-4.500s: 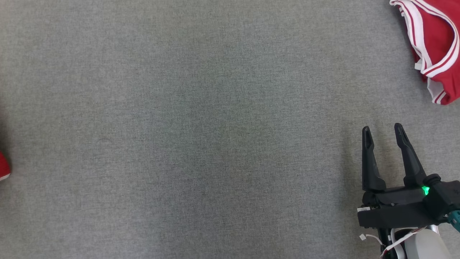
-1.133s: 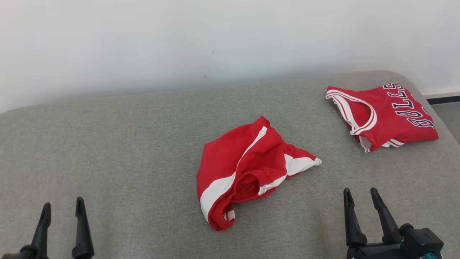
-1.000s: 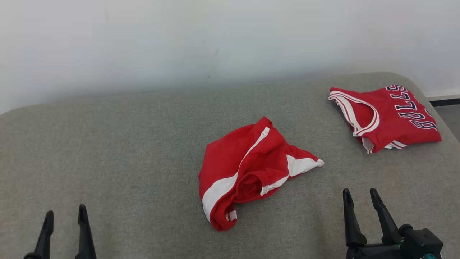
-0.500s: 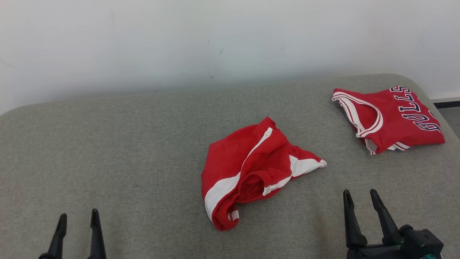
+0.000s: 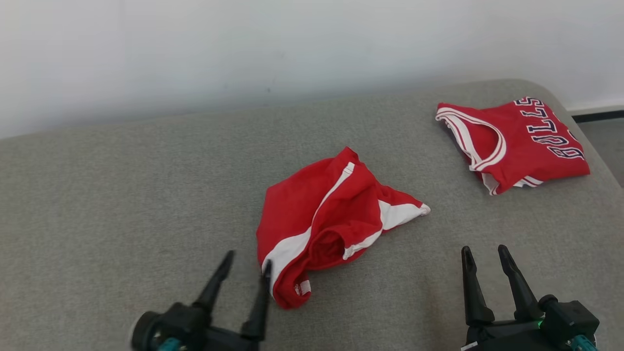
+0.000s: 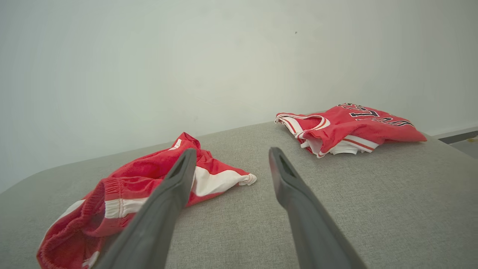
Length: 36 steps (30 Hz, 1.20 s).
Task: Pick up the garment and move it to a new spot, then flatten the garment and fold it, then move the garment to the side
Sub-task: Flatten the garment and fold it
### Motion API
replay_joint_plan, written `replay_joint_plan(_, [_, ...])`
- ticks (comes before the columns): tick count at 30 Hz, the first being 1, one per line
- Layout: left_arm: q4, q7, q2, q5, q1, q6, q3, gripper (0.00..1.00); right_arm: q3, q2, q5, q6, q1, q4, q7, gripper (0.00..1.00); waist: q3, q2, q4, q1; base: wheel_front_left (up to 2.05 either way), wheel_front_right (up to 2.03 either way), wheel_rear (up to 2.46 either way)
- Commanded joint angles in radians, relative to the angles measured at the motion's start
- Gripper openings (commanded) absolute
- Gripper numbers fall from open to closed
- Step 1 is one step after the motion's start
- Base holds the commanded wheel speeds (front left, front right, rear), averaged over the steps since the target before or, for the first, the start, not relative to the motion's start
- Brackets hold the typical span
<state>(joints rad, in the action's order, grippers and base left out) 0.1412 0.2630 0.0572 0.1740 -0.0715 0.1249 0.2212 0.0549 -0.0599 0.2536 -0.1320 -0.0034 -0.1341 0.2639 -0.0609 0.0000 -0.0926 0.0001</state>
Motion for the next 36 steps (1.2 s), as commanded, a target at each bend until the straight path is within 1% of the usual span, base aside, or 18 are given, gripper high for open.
replay_joint_plan(1, [0.01,0.002,-0.002,0.001,-0.022,0.005,0.024,1.0,0.0,-0.003,0.003,0.003,-0.006,0.002,0.0,1.0,-0.024,0.0,-0.027,-0.0001,0.0,0.0,0.0])
replay_joint_plan(6, [0.065,0.001,-0.003,0.015,-0.091,0.005,0.149,1.0,0.005,0.001,0.011,0.003,-0.026,0.003,0.0,1.0,-0.063,0.0,-0.084,-0.0001,0.0,0.0,0.0])
replay_joint_plan(11, [0.129,0.001,0.003,0.038,-0.146,0.004,0.226,1.0,0.004,0.005,0.019,0.003,-0.042,0.006,0.0,1.0,-0.101,0.0,-0.147,-0.0001,0.0,0.0,0.0])
replay_joint_plan(18, [0.241,0.001,0.016,0.052,-0.213,0.004,0.252,1.0,0.006,0.008,0.025,0.003,-0.056,0.01,0.0,1.0,-0.134,0.0,-0.212,-0.0001,0.0,0.0,0.0])
replay_joint_plan(25, [0.306,0.001,0.008,0.064,-0.279,0.004,0.236,1.0,0.003,0.01,0.027,0.003,-0.066,0.012,0.0,1.0,-0.145,0.0,-0.235,-0.0001,0.0,0.0,0.0])
replay_joint_plan(26, [0.313,0.001,0.006,0.067,-0.286,0.005,0.238,0.67,0.001,0.01,0.025,0.003,-0.064,0.011,0.0,1.0,-0.144,0.0,-0.234,-0.0001,0.0,0.0,0.0])
replay_joint_plan(27, [0.314,0.001,0.004,0.073,-0.295,0.005,0.241,0.4,-0.002,0.01,0.023,0.003,-0.061,0.012,0.0,1.0,-0.141,0.0,-0.231,-0.0001,0.0,0.0,0.0])
replay_joint_plan(28, [0.311,0.001,0.004,0.079,-0.301,0.005,0.24,0.0,-0.004,0.01,0.022,0.003,-0.058,0.012,0.0,1.0,-0.139,0.0,-0.228,-0.0001,0.0,0.0,0.0])
replay_joint_plan(31, [0.304,0.001,0.002,0.092,-0.308,0.005,0.24,0.0,-0.009,0.01,0.019,0.003,-0.051,0.012,0.0,1.0,-0.132,0.0,-0.215,-0.0001,0.0,0.0,0.0])
replay_joint_plan(33, [0.288,0.001,0.003,0.097,-0.317,0.005,0.239,0.0,-0.009,0.01,0.016,0.003,-0.046,0.008,0.0,1.0,-0.116,0.0,-0.191,-0.0001,0.0,0.0,0.0])
replay_joint_plan(36, [0.269,0.001,0.027,0.096,-0.341,0.005,0.236,0.0,-0.004,0.01,0.014,0.003,-0.039,0.003,0.0,1.0,-0.096,0.0,-0.164,-0.0001,0.0,0.0,0.0])
